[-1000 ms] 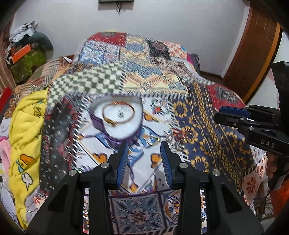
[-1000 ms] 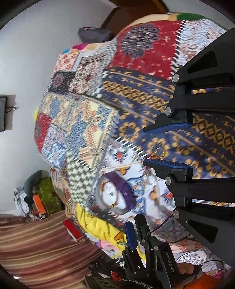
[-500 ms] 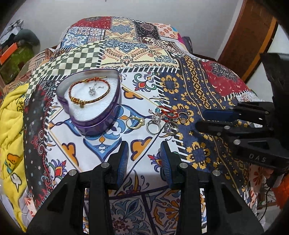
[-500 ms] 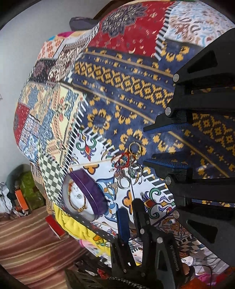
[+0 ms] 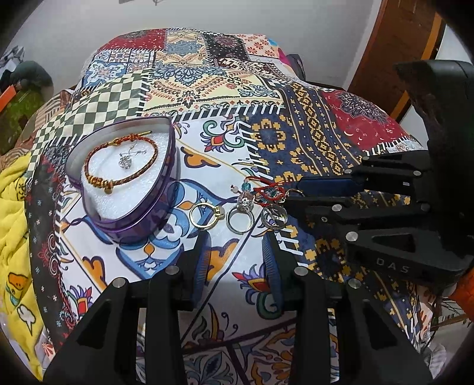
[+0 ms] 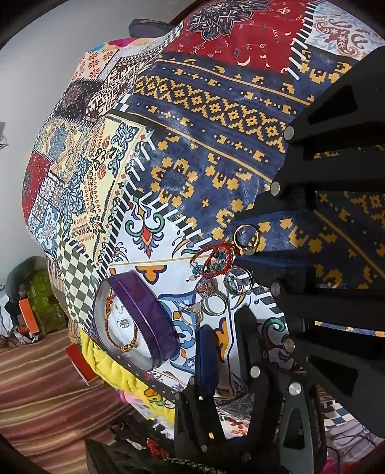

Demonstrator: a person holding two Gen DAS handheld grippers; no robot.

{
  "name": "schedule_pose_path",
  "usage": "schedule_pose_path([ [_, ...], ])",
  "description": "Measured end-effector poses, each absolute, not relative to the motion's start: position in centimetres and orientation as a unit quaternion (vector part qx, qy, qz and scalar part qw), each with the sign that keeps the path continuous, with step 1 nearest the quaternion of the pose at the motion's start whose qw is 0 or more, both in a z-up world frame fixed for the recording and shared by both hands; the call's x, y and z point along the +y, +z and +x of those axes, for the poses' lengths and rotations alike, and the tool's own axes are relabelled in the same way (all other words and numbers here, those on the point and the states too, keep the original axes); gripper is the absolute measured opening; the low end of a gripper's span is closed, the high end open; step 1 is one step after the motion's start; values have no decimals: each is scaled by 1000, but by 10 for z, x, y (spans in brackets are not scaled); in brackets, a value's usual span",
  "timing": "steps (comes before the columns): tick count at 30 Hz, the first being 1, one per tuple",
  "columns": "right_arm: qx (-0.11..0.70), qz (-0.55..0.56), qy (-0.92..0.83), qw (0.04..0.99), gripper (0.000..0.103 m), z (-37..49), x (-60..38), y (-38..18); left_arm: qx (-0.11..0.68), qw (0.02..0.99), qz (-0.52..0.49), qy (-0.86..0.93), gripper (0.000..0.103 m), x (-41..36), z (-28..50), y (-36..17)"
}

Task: Organize jewelry

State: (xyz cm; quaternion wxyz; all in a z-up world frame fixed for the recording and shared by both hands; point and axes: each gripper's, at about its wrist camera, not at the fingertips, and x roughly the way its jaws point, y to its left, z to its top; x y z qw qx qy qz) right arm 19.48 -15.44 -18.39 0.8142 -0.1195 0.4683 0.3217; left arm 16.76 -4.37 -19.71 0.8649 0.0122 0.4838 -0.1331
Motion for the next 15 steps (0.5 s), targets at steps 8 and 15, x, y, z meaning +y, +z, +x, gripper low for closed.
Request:
schedule_pose_path([
  [8,468,-90,325,817,20,197,-162,-180,477,869,27,-130,34,-52,177,-199],
  [15,460,-77,321,824,20,195,-171,-172,475,872,27,-117,20,-55,184,-200],
])
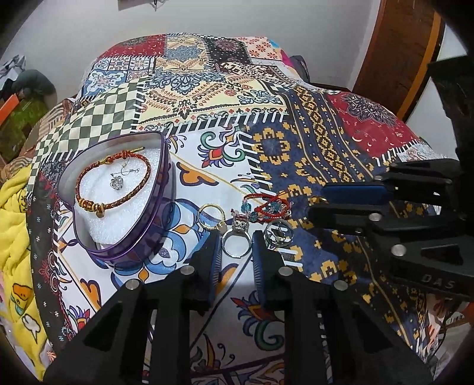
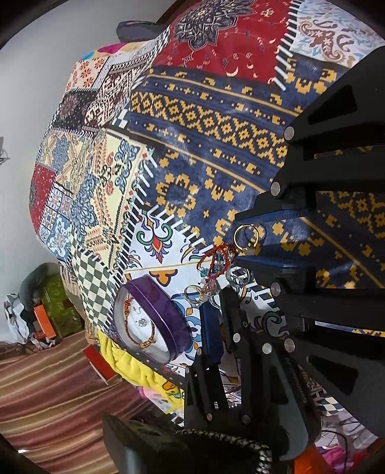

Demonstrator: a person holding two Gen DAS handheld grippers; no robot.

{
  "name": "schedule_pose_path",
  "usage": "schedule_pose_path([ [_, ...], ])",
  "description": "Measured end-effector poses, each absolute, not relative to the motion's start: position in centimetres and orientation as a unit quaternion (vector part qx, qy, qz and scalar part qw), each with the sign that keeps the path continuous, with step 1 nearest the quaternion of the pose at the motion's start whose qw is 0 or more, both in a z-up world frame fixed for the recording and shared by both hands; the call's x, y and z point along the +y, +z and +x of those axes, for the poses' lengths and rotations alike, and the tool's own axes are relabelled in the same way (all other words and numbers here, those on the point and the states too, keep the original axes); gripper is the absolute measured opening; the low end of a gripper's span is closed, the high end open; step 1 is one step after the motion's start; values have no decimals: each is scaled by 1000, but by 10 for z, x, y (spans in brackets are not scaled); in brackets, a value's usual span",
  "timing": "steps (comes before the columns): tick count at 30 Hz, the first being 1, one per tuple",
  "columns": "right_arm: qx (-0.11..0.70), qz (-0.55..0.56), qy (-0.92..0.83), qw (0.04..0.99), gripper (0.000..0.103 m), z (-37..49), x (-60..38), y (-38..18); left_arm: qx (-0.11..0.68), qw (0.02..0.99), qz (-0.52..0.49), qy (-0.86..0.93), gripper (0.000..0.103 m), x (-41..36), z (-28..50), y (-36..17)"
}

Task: Organize jewelry

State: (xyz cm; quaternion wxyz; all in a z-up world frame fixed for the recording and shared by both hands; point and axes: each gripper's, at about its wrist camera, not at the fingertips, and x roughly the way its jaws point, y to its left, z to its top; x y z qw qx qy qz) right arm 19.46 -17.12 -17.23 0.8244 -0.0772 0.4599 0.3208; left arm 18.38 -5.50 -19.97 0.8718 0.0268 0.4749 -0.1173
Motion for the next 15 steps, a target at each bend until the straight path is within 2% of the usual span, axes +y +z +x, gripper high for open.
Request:
schedule_pose_path([
  [15,426,-72,308,848,20,184,-177,-138,454,885,6,-100,20,-42,155,-172],
])
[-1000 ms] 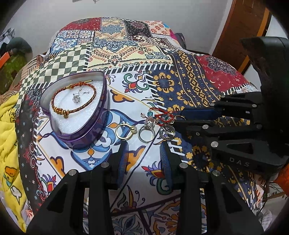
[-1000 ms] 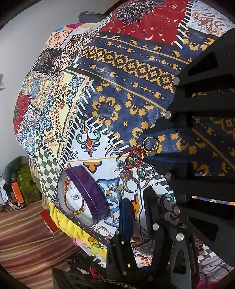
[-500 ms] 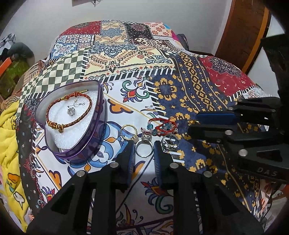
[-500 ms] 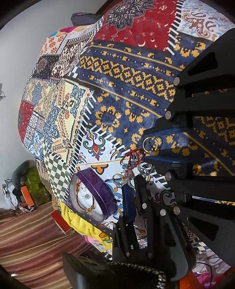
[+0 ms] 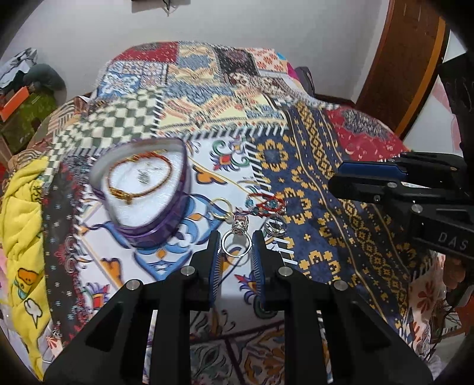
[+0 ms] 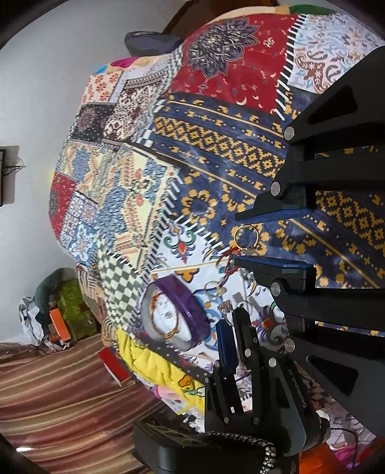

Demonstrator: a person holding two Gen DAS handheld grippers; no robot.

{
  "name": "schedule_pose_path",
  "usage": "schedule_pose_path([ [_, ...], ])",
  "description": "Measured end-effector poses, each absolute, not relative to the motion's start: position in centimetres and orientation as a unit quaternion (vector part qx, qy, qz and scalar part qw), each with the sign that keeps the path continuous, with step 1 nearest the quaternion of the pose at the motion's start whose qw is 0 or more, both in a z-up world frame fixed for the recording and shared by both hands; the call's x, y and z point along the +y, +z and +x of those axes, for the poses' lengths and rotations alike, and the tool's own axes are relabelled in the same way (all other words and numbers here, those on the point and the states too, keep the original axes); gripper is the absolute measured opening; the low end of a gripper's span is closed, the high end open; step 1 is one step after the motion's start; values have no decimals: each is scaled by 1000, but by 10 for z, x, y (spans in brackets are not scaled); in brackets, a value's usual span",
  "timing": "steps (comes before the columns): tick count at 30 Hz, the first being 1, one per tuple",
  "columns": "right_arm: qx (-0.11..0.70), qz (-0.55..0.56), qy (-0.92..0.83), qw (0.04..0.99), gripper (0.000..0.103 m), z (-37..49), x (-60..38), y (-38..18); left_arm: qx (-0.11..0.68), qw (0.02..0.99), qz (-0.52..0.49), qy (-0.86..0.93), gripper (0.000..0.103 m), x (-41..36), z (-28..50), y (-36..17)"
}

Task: Organize jewelry

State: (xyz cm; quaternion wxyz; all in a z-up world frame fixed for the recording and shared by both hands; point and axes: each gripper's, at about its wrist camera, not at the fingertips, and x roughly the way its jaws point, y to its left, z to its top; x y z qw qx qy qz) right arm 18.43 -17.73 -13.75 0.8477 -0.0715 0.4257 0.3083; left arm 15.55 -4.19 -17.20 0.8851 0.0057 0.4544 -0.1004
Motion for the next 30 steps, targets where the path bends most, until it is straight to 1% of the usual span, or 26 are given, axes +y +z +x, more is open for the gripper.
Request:
schedule_pose_path([
  [16,371,-71,331,865,20,178,-145,-94,380,923,-18,-62,20,2,140,-109],
  [23,356,-65,342,867,20,187,-127,-84,358,932,-22,-43,20,21,146,-100],
  [30,363,-66,348,862,20,202,-108,-91,361,931,-41,-34,20,46,162,-106],
])
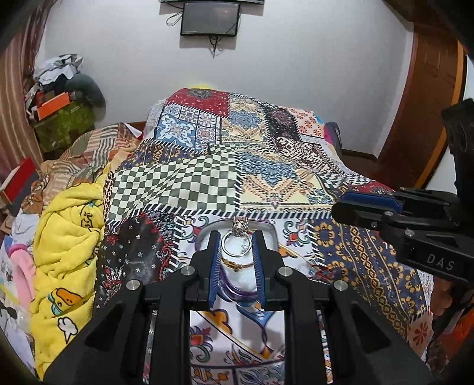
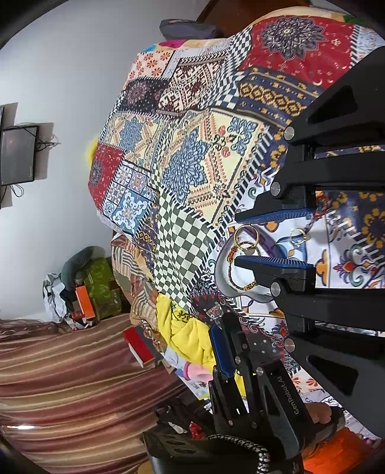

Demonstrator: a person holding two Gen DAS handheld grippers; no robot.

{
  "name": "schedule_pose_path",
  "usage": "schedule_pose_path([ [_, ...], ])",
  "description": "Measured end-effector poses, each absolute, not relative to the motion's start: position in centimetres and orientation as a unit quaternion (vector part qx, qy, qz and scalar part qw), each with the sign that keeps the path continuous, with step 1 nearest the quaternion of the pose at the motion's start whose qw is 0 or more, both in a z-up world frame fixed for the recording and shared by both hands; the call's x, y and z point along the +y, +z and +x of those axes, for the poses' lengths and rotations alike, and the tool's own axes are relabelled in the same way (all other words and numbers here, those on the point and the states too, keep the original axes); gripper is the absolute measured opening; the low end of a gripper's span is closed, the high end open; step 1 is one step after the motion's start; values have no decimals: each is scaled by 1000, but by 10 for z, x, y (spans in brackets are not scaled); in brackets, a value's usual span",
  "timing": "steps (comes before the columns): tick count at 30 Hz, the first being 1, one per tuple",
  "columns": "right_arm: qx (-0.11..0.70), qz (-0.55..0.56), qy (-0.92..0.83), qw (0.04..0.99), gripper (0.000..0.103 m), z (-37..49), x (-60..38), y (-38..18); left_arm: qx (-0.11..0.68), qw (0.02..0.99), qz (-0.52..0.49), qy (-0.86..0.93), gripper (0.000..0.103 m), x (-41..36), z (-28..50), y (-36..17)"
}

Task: Organize jewelry

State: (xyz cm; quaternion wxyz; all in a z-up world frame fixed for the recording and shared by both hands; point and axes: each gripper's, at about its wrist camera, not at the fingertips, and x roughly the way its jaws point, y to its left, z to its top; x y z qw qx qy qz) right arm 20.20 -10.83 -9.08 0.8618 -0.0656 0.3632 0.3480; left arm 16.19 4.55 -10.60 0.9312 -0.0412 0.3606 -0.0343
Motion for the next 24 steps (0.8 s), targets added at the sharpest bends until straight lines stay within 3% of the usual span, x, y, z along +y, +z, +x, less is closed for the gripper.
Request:
schedule_pose_path([
  [24,419,-97,390,814,20,216,-59,-137,397,915,-43,-55,20,67,209,-146],
])
